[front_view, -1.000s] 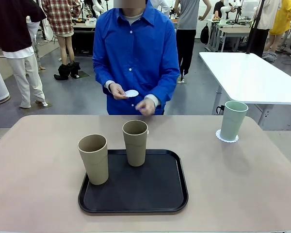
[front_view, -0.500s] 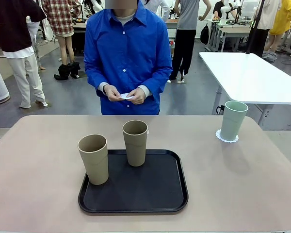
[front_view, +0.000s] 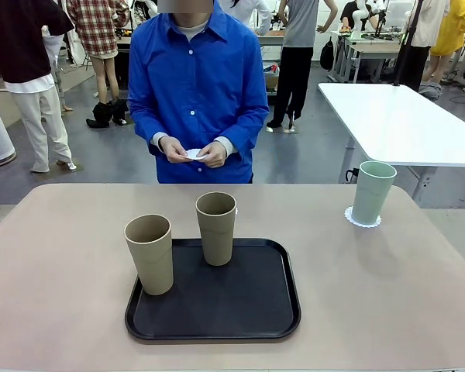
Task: Place coasters on the table and set cups on them.
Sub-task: Take one Reusable plastic cup from the Flat Tray and place it on a coaster set by the human.
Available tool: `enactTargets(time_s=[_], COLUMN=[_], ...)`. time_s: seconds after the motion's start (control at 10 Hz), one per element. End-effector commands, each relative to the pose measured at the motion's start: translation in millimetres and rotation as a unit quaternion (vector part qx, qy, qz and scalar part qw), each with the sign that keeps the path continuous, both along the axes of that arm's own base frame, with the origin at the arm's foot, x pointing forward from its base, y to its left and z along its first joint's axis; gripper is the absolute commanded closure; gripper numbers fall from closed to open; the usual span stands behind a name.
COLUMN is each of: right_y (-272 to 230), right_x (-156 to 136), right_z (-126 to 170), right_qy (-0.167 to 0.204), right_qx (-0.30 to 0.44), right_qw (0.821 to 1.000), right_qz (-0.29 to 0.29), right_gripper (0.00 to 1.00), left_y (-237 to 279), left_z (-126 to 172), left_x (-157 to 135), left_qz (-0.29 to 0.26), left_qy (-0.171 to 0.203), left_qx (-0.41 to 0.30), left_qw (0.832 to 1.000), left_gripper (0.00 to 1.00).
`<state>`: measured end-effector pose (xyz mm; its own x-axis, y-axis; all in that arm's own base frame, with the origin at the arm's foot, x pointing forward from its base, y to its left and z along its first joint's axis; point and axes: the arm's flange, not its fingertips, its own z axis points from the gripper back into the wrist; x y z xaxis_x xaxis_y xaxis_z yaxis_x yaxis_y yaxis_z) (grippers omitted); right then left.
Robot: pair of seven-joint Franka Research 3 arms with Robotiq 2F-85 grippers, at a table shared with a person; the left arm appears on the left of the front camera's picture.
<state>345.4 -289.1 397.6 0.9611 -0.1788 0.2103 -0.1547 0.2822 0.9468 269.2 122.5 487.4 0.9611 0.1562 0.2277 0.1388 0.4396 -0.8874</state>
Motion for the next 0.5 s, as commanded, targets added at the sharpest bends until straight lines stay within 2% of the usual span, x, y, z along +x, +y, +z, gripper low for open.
enactTargets(time_s=[0.0,0.4], right_y=[1.6,1.6], right_x=[-2.3,-2.3], right_z=[1.2,1.2], right_qy=[0.001,0.001], right_qx=[-0.002,-0.002], right_qw=[1.000,1.000], right_qz=[-0.003,-0.003], right_gripper=[0.00,0.00], left_y=[1.0,1.0], left_z=[1.4,1.4], left_x=[-0.3,-0.3], left_qz=[-0.001,-0.001], left_qy=[-0.008,-0.008], left_qx=[-0.009,-0.009], left_qw=[1.000,1.000], left_gripper=[0.00,0.00])
